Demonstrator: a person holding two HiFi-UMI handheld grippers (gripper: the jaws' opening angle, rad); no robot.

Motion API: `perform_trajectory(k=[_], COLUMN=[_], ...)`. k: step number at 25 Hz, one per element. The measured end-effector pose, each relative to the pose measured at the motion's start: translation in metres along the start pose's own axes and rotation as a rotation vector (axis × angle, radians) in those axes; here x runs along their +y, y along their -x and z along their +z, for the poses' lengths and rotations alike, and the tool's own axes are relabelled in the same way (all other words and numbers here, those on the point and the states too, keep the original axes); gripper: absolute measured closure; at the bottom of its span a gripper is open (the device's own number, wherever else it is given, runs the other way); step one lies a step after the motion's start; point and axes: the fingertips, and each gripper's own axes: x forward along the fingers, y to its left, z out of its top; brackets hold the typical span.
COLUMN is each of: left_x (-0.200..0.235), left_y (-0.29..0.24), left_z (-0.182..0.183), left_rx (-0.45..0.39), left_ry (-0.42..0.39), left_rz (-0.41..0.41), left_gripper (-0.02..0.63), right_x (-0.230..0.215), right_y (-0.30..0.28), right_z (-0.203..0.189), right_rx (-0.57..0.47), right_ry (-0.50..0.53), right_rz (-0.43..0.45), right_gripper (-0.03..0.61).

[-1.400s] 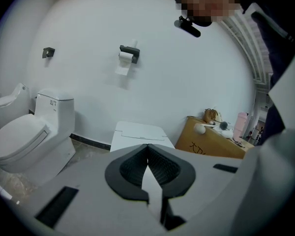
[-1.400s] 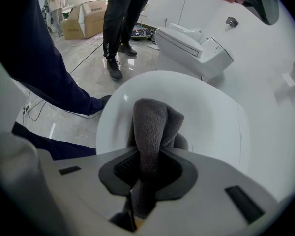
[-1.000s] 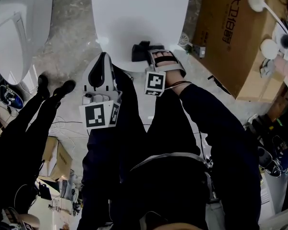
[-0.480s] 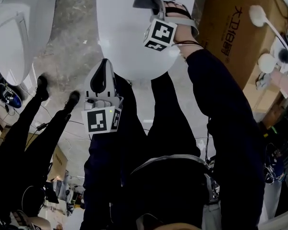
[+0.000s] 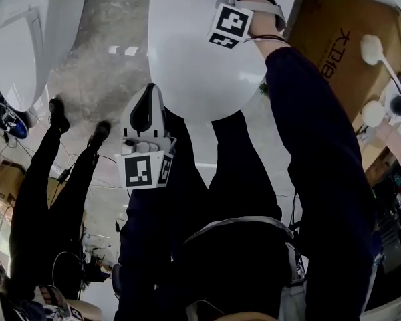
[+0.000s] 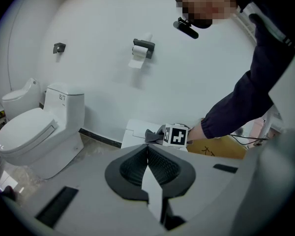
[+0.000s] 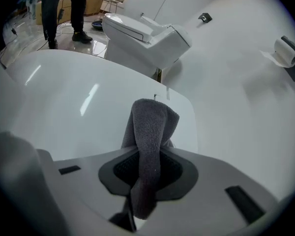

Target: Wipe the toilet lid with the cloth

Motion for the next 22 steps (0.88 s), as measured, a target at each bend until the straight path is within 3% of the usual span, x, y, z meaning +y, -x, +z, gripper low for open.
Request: perform_trajectory(k=[3, 10, 17, 22], left_x=[0.002, 0.007, 0.009, 0.016], left_y=[-0.001, 0.005, 0.023, 0.037], left_z=[0.001, -0.002, -0.009, -0.016], left_rx=[0.0, 0.002, -0.003, -0.01], left_ry=[0.0, -0.002, -0.021, -0.006], left_rz=[-0.002, -0.029, -0.055, -0.05], left_gripper=[0.598, 0.598, 0.598, 0.598], right_x=[0.014, 0.042, 0.093, 0.152], right_y=[-0.01, 0.004, 0.038, 0.075], right_z=[0.003, 0.009, 0.017, 0.034], right_rx=[0.04, 0.061, 0.072, 0.042], right_ry=[0.026, 0.037, -0.007, 0.024], right_rz=[0.051, 0.059, 0.087, 0.152], right_gripper=[0.505, 0.506, 0.506, 0.506])
